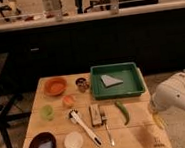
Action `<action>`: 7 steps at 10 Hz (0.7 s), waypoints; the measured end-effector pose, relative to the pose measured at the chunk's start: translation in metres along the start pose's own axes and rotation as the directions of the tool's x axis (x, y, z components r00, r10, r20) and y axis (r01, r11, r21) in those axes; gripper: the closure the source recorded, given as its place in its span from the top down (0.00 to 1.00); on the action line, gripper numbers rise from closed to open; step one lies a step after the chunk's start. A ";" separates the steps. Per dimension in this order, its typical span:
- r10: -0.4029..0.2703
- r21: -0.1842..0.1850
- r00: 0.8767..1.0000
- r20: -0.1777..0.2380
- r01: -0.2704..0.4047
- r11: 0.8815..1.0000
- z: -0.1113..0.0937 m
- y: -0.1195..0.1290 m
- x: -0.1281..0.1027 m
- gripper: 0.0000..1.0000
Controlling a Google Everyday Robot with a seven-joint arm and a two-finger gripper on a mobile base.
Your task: Place banana in tray
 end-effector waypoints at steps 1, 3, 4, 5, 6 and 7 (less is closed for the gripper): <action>-0.002 -0.001 1.000 0.001 0.002 1.000 0.000 0.001 -0.001 0.00; -0.004 -0.001 1.000 0.002 0.004 1.000 0.000 0.002 -0.002 0.00; -0.002 -0.001 1.000 0.002 0.002 1.000 0.000 0.001 -0.001 0.00; -0.001 -0.001 1.000 0.002 0.001 1.000 0.000 0.001 -0.001 0.00; -0.003 -0.002 1.000 0.002 0.003 1.000 0.000 0.002 -0.001 0.00; -0.004 -0.003 1.000 0.002 0.004 1.000 0.001 0.003 -0.002 0.00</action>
